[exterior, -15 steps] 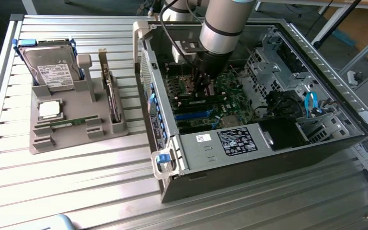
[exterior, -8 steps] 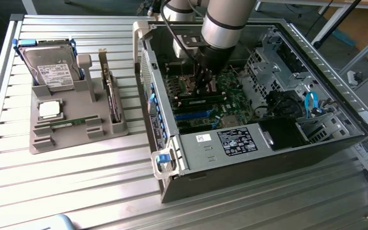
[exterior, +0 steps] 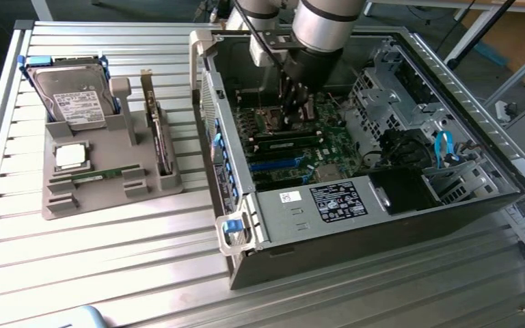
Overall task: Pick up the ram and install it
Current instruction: 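Press down the ram until it locks into place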
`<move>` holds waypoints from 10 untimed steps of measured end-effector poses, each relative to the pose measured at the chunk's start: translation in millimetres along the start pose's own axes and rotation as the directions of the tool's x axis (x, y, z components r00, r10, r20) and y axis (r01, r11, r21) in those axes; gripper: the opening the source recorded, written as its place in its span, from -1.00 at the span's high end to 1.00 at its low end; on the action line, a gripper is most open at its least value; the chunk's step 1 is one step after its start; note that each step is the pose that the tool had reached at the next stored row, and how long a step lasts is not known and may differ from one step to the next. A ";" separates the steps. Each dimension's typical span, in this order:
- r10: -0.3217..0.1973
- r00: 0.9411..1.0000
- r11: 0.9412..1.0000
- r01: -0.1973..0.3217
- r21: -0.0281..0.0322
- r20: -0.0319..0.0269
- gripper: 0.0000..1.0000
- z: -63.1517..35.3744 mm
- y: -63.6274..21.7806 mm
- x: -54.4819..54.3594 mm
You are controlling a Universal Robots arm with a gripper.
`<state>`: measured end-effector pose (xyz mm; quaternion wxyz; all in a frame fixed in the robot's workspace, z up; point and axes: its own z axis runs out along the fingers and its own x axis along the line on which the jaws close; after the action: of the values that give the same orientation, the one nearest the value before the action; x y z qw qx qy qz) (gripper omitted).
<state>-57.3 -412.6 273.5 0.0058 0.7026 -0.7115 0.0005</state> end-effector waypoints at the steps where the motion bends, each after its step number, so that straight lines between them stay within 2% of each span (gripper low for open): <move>1: 0.000 1.000 1.000 0.000 0.000 0.000 0.79 -4.7 0.0 0.0; 10: 0.000 1.000 1.000 0.000 0.000 -0.002 0.79 -42.0 0.2 0.3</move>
<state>-57.2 -412.5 315.5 0.0063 0.7026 -0.7115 0.0011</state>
